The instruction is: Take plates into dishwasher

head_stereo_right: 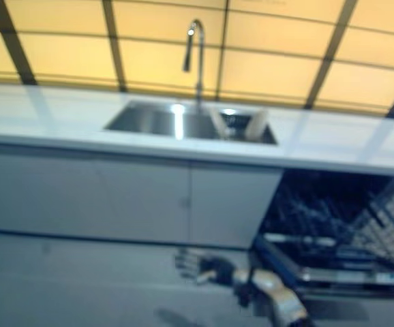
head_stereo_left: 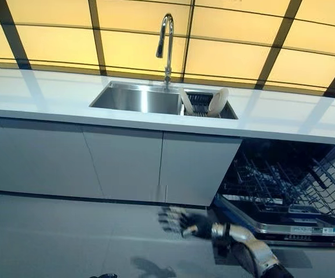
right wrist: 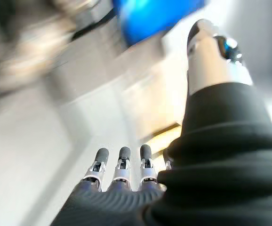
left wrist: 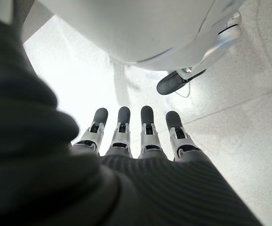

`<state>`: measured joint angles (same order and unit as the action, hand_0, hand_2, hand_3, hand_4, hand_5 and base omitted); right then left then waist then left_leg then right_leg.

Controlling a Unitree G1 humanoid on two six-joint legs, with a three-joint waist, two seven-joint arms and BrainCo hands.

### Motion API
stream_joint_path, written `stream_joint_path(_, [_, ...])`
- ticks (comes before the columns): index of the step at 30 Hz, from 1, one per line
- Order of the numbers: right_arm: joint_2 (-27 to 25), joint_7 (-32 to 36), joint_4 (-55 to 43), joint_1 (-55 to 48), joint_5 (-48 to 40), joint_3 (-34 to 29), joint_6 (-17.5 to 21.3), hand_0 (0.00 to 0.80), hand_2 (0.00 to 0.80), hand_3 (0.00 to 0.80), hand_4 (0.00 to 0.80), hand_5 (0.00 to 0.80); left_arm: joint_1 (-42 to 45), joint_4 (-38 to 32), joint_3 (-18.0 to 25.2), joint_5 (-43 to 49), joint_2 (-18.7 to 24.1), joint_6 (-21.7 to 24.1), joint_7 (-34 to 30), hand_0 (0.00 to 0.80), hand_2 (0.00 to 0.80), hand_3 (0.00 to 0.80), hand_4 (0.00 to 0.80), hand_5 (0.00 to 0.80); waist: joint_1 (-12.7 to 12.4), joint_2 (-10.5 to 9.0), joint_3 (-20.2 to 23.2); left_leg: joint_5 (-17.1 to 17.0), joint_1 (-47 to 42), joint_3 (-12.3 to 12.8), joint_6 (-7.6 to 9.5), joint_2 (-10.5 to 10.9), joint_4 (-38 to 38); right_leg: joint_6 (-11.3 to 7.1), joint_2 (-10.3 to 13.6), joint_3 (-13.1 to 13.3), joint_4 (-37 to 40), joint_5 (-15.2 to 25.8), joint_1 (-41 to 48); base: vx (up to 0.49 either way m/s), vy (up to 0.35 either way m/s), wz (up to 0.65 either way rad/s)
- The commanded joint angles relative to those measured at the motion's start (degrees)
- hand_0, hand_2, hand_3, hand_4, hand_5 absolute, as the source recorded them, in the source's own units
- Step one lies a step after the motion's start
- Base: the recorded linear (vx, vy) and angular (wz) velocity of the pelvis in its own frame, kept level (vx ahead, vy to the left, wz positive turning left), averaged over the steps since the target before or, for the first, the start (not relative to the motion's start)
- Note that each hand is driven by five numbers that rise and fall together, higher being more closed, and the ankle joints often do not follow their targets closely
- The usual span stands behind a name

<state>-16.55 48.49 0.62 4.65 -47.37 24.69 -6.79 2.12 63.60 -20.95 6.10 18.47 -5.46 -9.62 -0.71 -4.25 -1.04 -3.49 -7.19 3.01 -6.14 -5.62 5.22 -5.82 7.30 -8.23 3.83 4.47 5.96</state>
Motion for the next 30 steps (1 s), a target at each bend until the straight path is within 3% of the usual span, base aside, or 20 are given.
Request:
stream_joint_path(1, [2.96,-4.88,-8.34,11.36,-11.51,-7.74,6.0,0.0,0.0,0.0,0.0,0.0,-4.87,0.45,-1.96,3.06,-0.15,-0.3,-0.59,0.0,0.0,0.0,0.0,0.0,-1.2,1.64,-7.46,3.98,0.08,0.93,8.76,7.55,-1.69,-2.64,-0.24,0.71,-12.45,-1.27,-4.32,-0.009,0.166,0.0])
stream_joint_path(4, [6.2,-14.14,-11.7,18.1,-17.51,-14.22,8.21,0.0,0.0,0.0,0.0,0.0,-4.82,1.44,-2.53,2.45,-0.43,0.47,-0.44,0.0,0.0,0.0,0.0,0.0,-2.28,2.42,-7.22,4.35,1.84,-1.12,9.69,8.7,-2.99,-1.9,2.41,1.76,-15.77,1.03,-4.69,0.038,0.201,0.0])
stream_joint_path(6, [6.7,-16.49,-12.03,19.41,-17.86,-15.38,9.58,0.0,0.0,0.0,0.0,0.0,-5.01,2.38,-2.86,2.81,-0.48,0.82,-0.56,0.0,0.0,0.0,0.0,0.0,-2.55,2.58,-6.92,4.29,2.38,-1.8,10.09,9.14,-3.13,-1.8,3.45,2.37,-18.29,2.92,-5.37,0.055,0.185,-0.03])
stream_joint_path(7, [7.27,-20.48,-12.56,20.81,-15.65,-16.47,12.12,0.0,0.0,0.0,0.0,0.0,-5.24,3.77,-3.46,3.15,-0.7,1.07,-0.68,0.0,0.0,0.0,0.0,0.0,-2.6,3.29,-6.73,4.24,2.36,-2.75,10.54,9.27,-2.86,-1.88,4.39,3.08,-24.67,6.27,-8.18,0.075,0.21,-0.13])
stream_joint_path(10, [5.41,-23.99,-11.7,23.36,-13.92,-17.82,14.3,0.0,0.0,0.0,0.0,0.0,-5.31,5.28,-4.16,2.33,-0.74,0.03,-0.31,0.0,0.0,0.0,0.0,0.0,-2.32,4.1,-6.64,4.36,1.51,-2.83,10.51,9.02,-2.19,-2.13,4.49,2.98,-30.72,8.03,-12.33,0.123,0.185,-0.1])
stream_joint_path(14, [0.97,-30.45,-10.55,28.5,-14.02,-18.18,17.26,0.0,0.0,0.0,0.0,0.0,-4.97,8.0,-3.44,1.97,-0.46,-0.36,0.1,0.0,0.0,0.0,0.0,0.0,-1.63,3.04,-6.83,6.03,-0.79,-2.41,9.85,10.09,-1.88,-2.31,2.79,-0.18,-22.74,7.24,-15.21,0.24,0.03,0.17])
stream_joint_path(17, [-2.08,-33.83,-8.81,30.8,-13.8,-18.58,19.65,0.0,0.0,0.0,0.0,0.0,-4.62,12.56,-2.02,3.21,-1.56,2.98,0.82,0.0,0.0,0.0,0.0,0.0,-0.2,1.94,-6.57,9.05,-3.66,-2.84,9.3,12.09,-3.01,-2.38,-1.1,-3.17,-7.89,6.15,-16.05,0.467,-0.016,0.07])
stream_joint_path(20, [-4.24,-37.07,-8.15,32.65,-13.1,-19.0,20.62,0.0,0.0,0.0,0.0,0.0,-4.36,13.96,-2.34,3.35,-2.52,4.25,1.35,0.0,0.0,0.0,0.0,0.0,2.02,2.07,-6.74,11.29,-7.35,-5.71,10.02,13.46,-4.34,-2.18,-3.92,-1.59,-1.97,8.98,-20.78,0.466,-0.021,-0.06])
stream_joint_path(25, [-6.4,-38.05,-8.92,33.01,-10.05,-20.67,19.43,0.0,0.0,0.0,0.0,0.0,-3.63,14.51,-1.96,4.64,-3.08,5.05,0.9,0.0,0.0,0.0,0.0,0.0,3.9,1.61,-5.46,17.78,-11.32,-8.53,10.99,14.3,-8.66,-1.39,-2.94,0.17,-4.08,10.47,-21.84,0.557,-0.116,0.46])
stream_joint_path(28, [-7.04,-39.35,-10.08,34.22,-8.2,-21.07,16.86,0.0,0.0,0.0,0.0,0.0,-2.8,15.45,-1.29,4.73,-3.73,4.62,1.13,0.0,0.0,0.0,0.0,0.0,4.68,2.54,-3.29,18.88,-14.44,-7.03,8.36,12.9,-11.25,-0.59,-2.49,-0.44,-6.95,8.8,-19.83,0.516,-0.17,0.55])
stream_joint_path(29, [-7.41,-40.02,-11.02,34.71,-7.79,-20.58,15.64,0.0,0.0,0.0,0.0,0.0,-2.19,15.47,-0.84,4.78,-3.84,4.81,0.75,0.0,0.0,0.0,0.0,0.0,5.04,4.09,-1.9,13.29,-15.72,-5.42,5.24,10.56,-14.9,0.68,-3.29,-1.41,-7.7,7.12,-18.11,0.478,-0.216,0.1])
stream_joint_path(30, [-7.54,-40.35,-11.87,34.76,-7.09,-20.05,15.34,0.0,0.0,0.0,0.0,0.0,-1.89,15.31,-0.52,4.6,-3.8,5.38,0.65,0.0,0.0,0.0,0.0,0.0,5.3,4.39,-1.08,7.34,-15.16,-4.83,3.35,9.71,-18.09,1.56,-3.51,-1.4,-7.45,6.46,-16.92,0.464,-0.225,0.16])
